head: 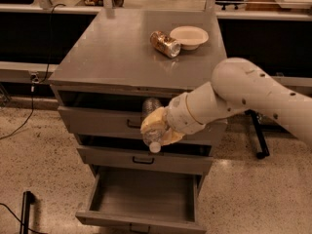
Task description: Place water bottle into bottom drawer
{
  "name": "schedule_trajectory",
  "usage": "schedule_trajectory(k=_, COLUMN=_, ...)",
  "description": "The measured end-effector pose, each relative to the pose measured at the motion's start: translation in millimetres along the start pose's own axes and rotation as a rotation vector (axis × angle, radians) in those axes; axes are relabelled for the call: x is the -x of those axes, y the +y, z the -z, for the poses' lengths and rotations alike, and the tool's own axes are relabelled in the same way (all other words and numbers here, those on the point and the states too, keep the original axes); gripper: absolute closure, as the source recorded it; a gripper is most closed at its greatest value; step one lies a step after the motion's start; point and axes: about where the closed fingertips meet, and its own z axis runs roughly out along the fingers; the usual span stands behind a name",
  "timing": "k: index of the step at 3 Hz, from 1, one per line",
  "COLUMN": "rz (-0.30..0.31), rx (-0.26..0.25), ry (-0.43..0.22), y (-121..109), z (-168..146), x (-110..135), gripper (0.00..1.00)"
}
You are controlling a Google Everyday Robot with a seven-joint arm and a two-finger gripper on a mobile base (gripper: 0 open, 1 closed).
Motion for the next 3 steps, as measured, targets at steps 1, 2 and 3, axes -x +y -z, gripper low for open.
schedule_trajectory(k=1, rz=0.022, rx=-0.054, ry=0.019, y=26.9, z=-10.1, x=4.7, gripper=1.0)
schedule_trajectory(k=2, rz=0.021, rx=-0.054, ry=0.019, y=27.0, z=-10.2, x=4.8, gripper=1.0)
schedule_trajectory(k=3, rz=-0.044, rx=-0.072, ry=0.038, y=40.9, z=-17.1, x=13.0, gripper=1.0)
